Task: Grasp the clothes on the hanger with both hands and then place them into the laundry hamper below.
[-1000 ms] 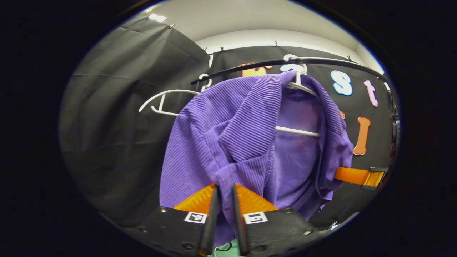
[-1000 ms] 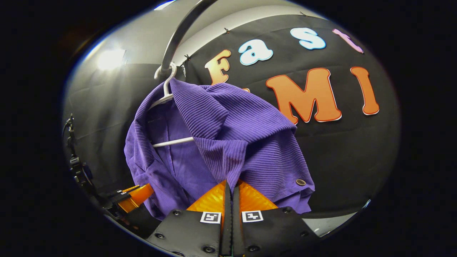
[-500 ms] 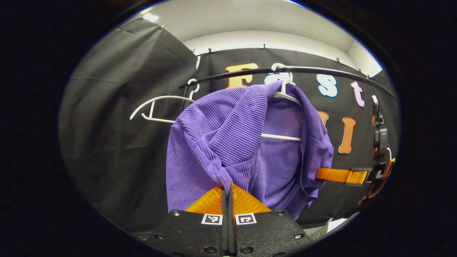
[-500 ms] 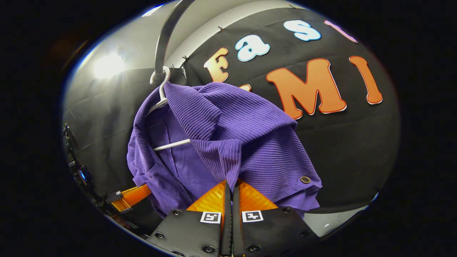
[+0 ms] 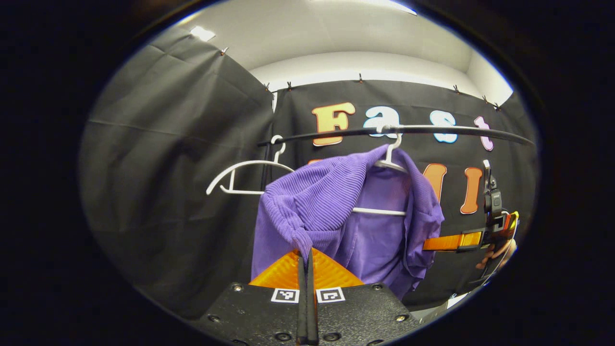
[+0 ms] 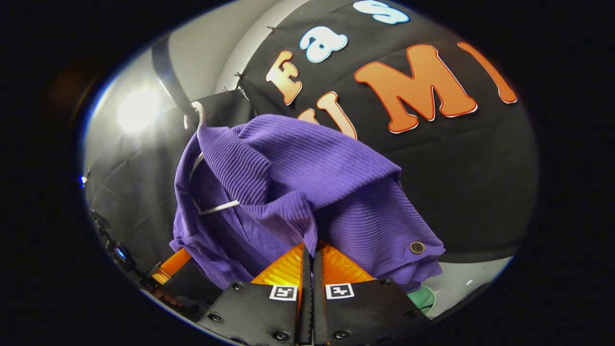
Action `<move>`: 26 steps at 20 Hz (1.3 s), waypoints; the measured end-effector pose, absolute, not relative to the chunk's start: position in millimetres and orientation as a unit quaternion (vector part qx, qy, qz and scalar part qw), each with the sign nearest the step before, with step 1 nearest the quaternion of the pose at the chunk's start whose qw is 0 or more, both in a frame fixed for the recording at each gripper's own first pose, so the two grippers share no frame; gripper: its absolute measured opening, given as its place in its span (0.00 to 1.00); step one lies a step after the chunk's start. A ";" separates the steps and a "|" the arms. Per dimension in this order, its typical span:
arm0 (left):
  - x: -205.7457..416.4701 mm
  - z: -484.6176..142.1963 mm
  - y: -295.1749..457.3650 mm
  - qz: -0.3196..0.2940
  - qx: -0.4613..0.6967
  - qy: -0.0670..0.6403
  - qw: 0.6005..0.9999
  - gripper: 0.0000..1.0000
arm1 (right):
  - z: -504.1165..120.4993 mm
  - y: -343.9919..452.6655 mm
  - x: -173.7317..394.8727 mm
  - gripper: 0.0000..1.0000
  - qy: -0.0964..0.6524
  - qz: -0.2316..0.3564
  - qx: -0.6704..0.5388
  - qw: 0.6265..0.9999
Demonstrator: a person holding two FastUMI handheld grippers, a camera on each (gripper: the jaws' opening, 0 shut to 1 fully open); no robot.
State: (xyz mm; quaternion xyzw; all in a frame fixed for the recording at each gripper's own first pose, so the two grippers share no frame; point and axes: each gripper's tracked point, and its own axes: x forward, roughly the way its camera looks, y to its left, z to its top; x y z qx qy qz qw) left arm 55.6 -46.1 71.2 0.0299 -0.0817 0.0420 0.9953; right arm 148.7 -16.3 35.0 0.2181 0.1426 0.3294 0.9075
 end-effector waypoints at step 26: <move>87.5 128.2 31.3 -0.032 -0.023 -0.113 0.993 0.00 | 138.1 -81.7 174.9 0.08 0.024 0.250 0.298 0.921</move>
